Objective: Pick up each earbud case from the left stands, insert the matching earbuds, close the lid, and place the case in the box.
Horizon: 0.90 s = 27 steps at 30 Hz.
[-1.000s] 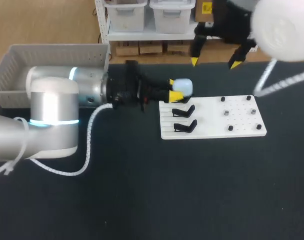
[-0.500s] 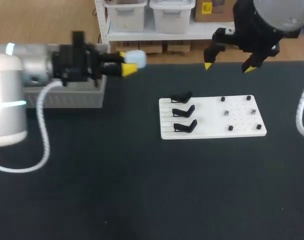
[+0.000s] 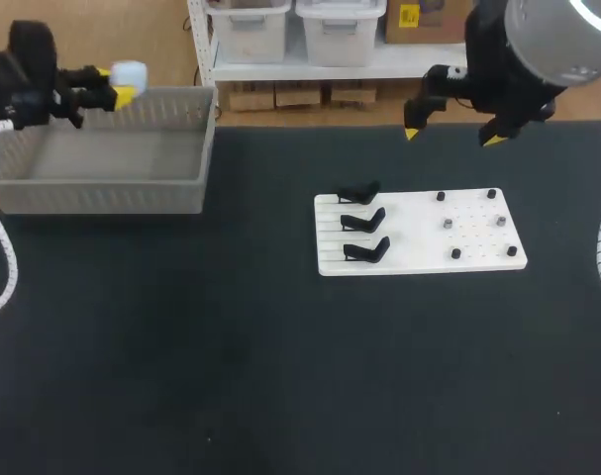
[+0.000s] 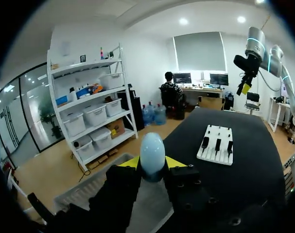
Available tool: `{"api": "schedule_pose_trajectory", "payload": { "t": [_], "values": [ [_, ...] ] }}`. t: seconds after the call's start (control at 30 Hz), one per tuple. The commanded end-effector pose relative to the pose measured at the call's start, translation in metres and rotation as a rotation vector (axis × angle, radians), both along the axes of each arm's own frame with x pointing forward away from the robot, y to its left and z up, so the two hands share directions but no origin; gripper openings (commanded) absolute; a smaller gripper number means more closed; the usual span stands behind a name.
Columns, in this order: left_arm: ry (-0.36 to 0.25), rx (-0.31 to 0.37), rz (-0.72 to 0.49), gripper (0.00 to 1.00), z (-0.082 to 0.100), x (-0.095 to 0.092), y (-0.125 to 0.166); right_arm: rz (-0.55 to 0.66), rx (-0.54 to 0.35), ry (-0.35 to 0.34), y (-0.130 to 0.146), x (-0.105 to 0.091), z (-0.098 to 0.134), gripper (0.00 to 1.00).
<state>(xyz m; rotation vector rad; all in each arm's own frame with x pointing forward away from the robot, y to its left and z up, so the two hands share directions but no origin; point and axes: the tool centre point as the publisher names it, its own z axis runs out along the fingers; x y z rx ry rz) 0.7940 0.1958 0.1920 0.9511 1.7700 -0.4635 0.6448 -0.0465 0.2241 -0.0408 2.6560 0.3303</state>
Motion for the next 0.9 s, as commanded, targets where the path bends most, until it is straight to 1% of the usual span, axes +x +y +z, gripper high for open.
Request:
{"api": "schedule_pose_trajectory", "payload": {
  "t": [0.03,0.07,0.23,0.27,0.4,0.43,0.47,0.5,0.57,0.9],
  "values": [
    [0.028,-0.001,-0.012,0.0,-0.018,0.023,0.008,-0.005,0.002,-0.014,-0.001,-0.002,-0.001,1.0],
    [0.037,-0.012,-0.013,0.0,-0.023,0.028,0.012,-0.005,0.002,-0.014,-0.001,-0.002,-0.001,1.0],
    [0.067,-0.016,0.001,0.0,-0.046,0.054,0.03,-0.005,0.002,-0.014,-0.001,-0.002,-0.001,1.0],
    [0.074,-0.012,0.001,0.0,-0.046,0.055,0.031,-0.005,0.002,-0.014,-0.001,-0.002,-0.001,1.0],
    [0.07,-0.012,-0.013,0.0,-0.048,0.063,0.036,-0.005,0.002,-0.014,-0.001,-0.002,-0.001,1.0],
    [0.061,-0.02,-0.028,0.26,-0.047,0.064,0.037,-0.005,0.002,-0.014,-0.001,-0.002,-0.001,1.0],
    [0.059,-0.025,-0.04,0.87,-0.046,0.066,0.038,-0.005,0.002,-0.014,-0.001,-0.002,-0.001,1.0],
    [0.056,-0.02,-0.048,1.0,-0.044,0.067,0.038,-0.005,0.002,-0.014,-0.001,-0.002,-0.001,1.0],
    [0.043,-0.01,-0.072,1.0,-0.038,0.068,0.037,-0.005,0.002,-0.014,-0.001,-0.002,-0.001,1.0],
    [0.043,-0.01,-0.072,1.0,-0.038,0.068,0.037,-0.005,0.002,-0.014,-0.001,-0.002,-0.001,1.0]
  ]
}}
